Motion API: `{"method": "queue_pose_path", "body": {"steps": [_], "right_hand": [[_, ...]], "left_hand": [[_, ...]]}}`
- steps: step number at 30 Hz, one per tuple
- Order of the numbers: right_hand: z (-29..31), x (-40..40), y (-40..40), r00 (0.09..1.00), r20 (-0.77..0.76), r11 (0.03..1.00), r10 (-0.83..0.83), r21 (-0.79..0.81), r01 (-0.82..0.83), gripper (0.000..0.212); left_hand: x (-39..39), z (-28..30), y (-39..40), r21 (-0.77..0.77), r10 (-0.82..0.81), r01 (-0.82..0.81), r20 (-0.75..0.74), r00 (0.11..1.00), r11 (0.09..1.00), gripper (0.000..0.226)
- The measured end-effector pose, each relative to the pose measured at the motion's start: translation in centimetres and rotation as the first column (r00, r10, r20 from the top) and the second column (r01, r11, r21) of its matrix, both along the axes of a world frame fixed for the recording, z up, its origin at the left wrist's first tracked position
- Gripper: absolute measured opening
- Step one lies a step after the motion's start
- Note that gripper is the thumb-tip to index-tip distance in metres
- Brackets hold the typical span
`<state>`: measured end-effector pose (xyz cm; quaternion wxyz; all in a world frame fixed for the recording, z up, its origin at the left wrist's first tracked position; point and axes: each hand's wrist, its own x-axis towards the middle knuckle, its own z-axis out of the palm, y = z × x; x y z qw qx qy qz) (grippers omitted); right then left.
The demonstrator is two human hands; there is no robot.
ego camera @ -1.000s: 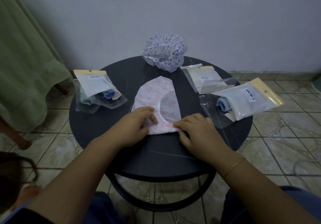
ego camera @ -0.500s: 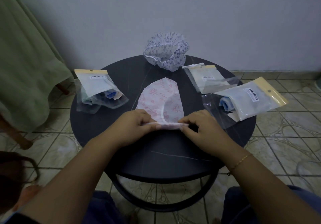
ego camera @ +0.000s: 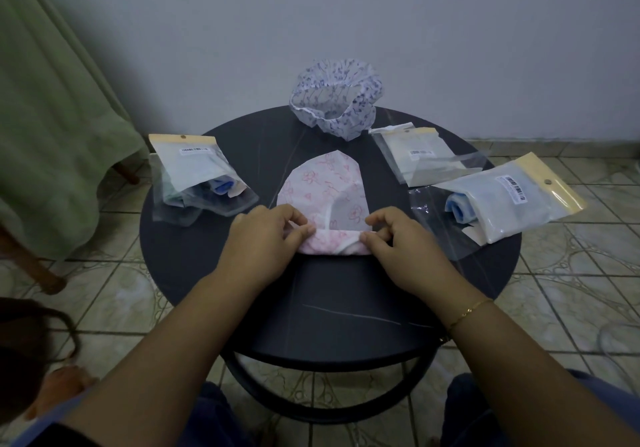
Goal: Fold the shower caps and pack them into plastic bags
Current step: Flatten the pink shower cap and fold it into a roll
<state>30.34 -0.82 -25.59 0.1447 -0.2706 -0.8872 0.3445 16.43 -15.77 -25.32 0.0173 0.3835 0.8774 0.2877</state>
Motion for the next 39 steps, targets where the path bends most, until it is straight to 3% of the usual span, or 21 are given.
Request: {"method": "queue_pose_path", "body": {"steps": [5,11,14,18,21,24,26,31,35,39], "right_hand": [[0.1,-0.5,-0.1,0.999,0.031,0.999,-0.022,0.040,0.021,0.010],[0.2,-0.7,-0.4,0.995,0.082,0.993,-0.058,0.103,0.049,0.015],[-0.3,-0.8,-0.5,0.992,0.091,0.967,-0.085,0.247,0.060,0.019],[-1.2,-0.7,-0.7,0.997,-0.070,0.880,-0.015,0.473,0.046,0.009],[-1.6,-0.7,-0.9,0.994,-0.094,0.836,0.049,0.549,0.011,0.009],[-1.5,-0.5,-0.7,0.997,-0.052,0.845,0.062,0.535,-0.024,0.018],[-1.4,-0.3,-0.6,0.997,-0.018,0.862,0.073,0.504,-0.054,0.024],[-1.1,0.1,-0.4,0.992,0.033,0.870,0.124,0.477,-0.125,0.044],[-0.5,0.6,0.1,0.978,0.141,0.881,0.154,0.429,-0.201,0.034],[0.1,1.1,0.2,0.970,0.155,0.904,0.189,0.358,-0.233,0.036]], "left_hand": [[-0.4,-0.5,0.2,0.010,0.090,-0.091,0.085,0.992,0.996,0.019],[-0.5,-0.3,0.3,-0.087,0.062,-0.062,0.002,0.998,0.994,0.024],[-0.5,-0.6,0.3,-0.113,0.019,-0.040,-0.182,0.983,0.993,0.017],[-0.7,-0.9,0.3,-0.022,-0.188,0.194,-0.369,0.910,0.981,0.029],[-0.5,-0.4,0.7,-0.115,-0.308,0.289,-0.221,0.925,0.950,0.040],[-0.8,-0.6,0.8,-0.275,-0.303,0.282,-0.037,0.952,0.919,0.046],[-1.0,-0.7,0.7,-0.277,-0.286,0.283,0.030,0.958,0.918,0.048],[-0.8,-0.6,0.4,-0.147,-0.213,0.223,0.077,0.974,0.964,0.030],[-0.7,-0.1,0.3,-0.157,-0.273,0.276,0.043,0.961,0.948,0.024],[-0.6,0.2,-0.2,-0.162,-0.286,0.302,0.111,0.952,0.940,0.010]]}}
